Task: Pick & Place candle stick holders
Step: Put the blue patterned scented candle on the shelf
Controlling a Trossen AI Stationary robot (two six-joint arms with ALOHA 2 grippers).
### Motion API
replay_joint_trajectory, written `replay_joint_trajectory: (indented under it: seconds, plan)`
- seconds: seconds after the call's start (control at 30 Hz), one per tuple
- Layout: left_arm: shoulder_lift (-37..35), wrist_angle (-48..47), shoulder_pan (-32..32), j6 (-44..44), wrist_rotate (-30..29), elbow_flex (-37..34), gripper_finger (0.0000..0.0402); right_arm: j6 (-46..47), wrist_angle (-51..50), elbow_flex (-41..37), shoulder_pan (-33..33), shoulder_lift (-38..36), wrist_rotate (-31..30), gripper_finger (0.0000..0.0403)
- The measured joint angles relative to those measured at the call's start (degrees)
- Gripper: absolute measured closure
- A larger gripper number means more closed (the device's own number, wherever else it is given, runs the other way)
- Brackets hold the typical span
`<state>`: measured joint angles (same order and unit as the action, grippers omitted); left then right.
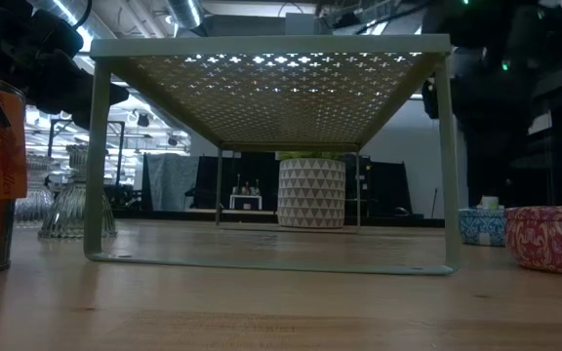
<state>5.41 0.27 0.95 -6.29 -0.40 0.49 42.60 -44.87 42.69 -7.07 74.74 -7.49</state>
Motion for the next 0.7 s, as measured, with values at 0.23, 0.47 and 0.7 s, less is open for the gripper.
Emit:
replay_joint_trajectory:
  seconds: [0.23,0.47,0.7]
  plan:
    - [0.00,0.00,0.01,0.00,0.02,0.00,0.0395,-3.00,6.95,-5.75,0.00,0.02,-0.28,0.0023]
    - [0.00,0.00,0.02,0.00,0.02,0.00,0.0395,-3.18,7.34,-6.90,0.00,0.19,-1.96,0.0023]
    - [0.00,0.00,0.00,-0.01,0.02,0.00,0.0395,-3.19,9.08,-6.96,0.00,1.97,-1.99,0.0023]
